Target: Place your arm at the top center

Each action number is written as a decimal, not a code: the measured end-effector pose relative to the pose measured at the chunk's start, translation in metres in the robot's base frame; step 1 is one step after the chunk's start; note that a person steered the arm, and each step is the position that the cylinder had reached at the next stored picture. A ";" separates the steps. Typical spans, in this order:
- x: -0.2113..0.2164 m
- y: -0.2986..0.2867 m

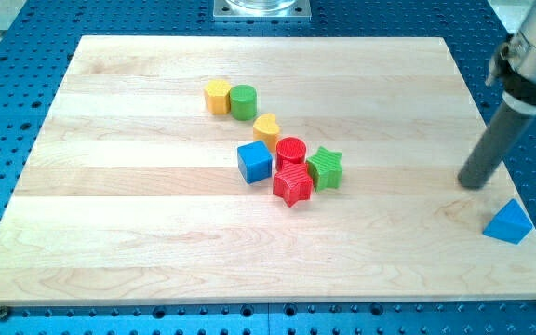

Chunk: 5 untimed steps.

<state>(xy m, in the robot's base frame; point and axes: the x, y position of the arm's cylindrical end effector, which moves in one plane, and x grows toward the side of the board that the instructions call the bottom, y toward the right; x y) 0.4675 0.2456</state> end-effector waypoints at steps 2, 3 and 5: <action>-0.097 -0.115; -0.097 -0.125; -0.157 -0.197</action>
<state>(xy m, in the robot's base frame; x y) 0.3105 0.0491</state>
